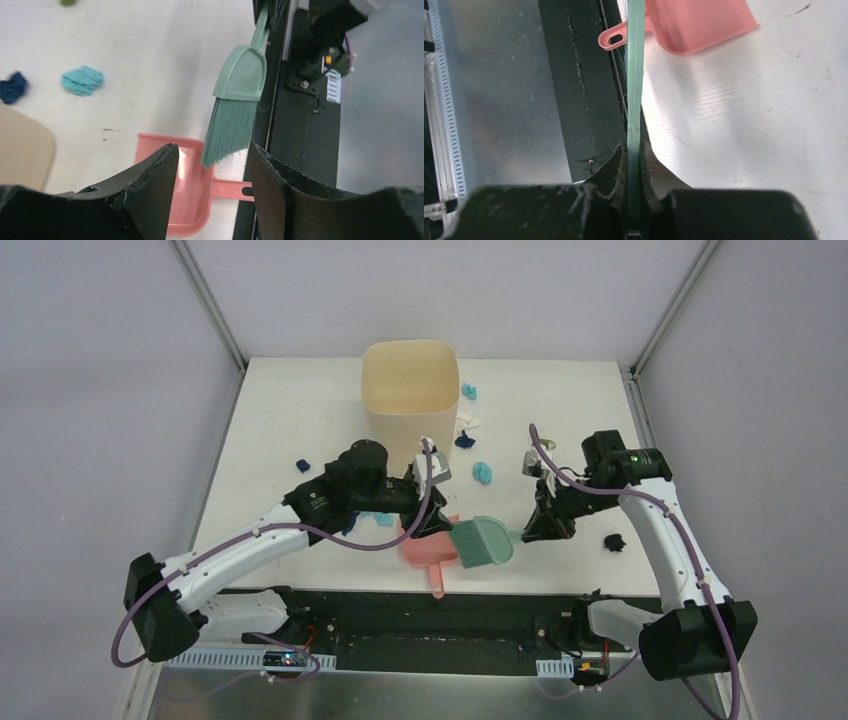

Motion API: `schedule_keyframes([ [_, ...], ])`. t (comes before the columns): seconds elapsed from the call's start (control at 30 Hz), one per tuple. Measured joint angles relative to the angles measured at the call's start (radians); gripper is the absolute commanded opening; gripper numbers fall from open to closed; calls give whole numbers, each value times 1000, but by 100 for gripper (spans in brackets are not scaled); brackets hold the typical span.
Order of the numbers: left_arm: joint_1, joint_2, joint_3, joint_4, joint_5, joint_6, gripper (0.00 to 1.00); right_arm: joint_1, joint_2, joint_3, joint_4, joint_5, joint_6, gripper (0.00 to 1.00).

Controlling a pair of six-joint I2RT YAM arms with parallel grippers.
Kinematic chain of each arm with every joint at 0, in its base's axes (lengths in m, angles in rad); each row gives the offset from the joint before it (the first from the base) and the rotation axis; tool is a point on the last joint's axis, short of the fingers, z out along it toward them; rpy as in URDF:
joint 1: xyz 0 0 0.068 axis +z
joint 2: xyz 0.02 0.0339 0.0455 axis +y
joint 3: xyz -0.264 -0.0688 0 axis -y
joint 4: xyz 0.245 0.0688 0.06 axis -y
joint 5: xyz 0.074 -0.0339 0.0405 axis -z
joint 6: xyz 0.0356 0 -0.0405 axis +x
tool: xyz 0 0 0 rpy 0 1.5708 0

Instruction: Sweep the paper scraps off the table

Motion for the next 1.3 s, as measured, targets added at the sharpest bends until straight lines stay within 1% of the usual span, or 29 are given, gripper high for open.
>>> schedule_keyframes([
  [0.1,-1,80,0,-14,60,19,51,35,-5,23,-37,6,-18,0],
  [0.23,-7,158,-7,19,121,10,45,91,-16,28,-38,14,-5,0],
  [0.43,-21,186,-15,70,203,-21,39,145,-24,8,19,27,77,0],
  [0.53,-29,187,-16,90,225,-29,27,154,-26,-3,64,27,132,0],
  [0.67,-25,200,-30,115,227,-31,16,163,-25,-3,71,24,187,0],
  [0.83,-25,209,-31,120,246,-34,3,164,-23,-3,66,27,201,0],
  [0.87,-25,209,-32,120,250,-34,0,164,-23,-3,65,28,201,7],
  [0.9,-25,209,-32,120,251,-34,0,164,-23,-3,64,30,201,15],
  [0.97,-25,209,-36,122,256,-34,0,164,-23,-3,63,29,203,35],
  [1.0,-25,209,-39,122,267,-34,0,164,-23,-3,64,28,209,43],
  [1.1,-34,206,-57,127,293,-28,0,150,-21,7,80,14,217,61],
  [1.17,-35,195,-70,121,301,-23,0,103,-23,24,75,2,208,74],
  [1.2,-35,188,-76,113,302,-19,0,69,-24,34,73,-6,205,79],
  [1.3,-34,169,-88,105,309,-8,0,-69,-31,69,72,-45,203,80],
])
